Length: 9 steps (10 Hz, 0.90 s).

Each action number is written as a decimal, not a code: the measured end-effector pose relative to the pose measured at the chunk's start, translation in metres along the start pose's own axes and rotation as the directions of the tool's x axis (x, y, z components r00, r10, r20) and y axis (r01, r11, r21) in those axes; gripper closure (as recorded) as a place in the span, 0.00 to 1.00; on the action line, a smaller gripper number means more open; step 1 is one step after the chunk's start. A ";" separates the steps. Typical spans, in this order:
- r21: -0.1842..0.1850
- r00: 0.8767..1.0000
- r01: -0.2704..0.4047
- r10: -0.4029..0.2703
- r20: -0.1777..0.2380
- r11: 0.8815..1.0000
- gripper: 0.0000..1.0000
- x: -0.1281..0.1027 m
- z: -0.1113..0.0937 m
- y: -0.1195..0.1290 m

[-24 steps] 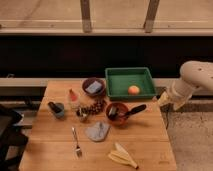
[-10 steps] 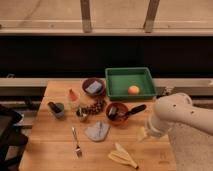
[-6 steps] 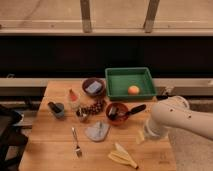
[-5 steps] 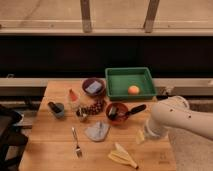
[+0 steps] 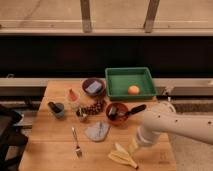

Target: Place banana in table surface

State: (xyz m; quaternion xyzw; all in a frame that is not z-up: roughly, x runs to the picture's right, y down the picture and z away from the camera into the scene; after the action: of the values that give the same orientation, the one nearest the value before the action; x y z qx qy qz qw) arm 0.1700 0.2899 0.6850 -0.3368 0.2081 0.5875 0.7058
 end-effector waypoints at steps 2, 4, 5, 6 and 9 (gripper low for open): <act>-0.044 0.999 0.028 -0.028 -0.020 0.999 0.38 0.006 0.006 0.012; -0.063 0.998 0.051 -0.053 -0.032 0.997 0.38 0.010 0.008 0.022; -0.065 0.996 0.079 -0.082 -0.041 0.995 0.38 0.012 0.010 0.032; -0.063 0.994 0.095 -0.098 -0.046 0.993 0.38 0.013 0.011 0.039; -0.046 0.985 0.155 -0.157 -0.066 0.987 0.38 0.017 0.025 0.067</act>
State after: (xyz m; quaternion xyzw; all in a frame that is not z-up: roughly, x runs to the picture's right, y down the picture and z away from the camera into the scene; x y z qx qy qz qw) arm 0.1061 0.3254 0.6745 -0.3864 0.1935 0.5225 0.7350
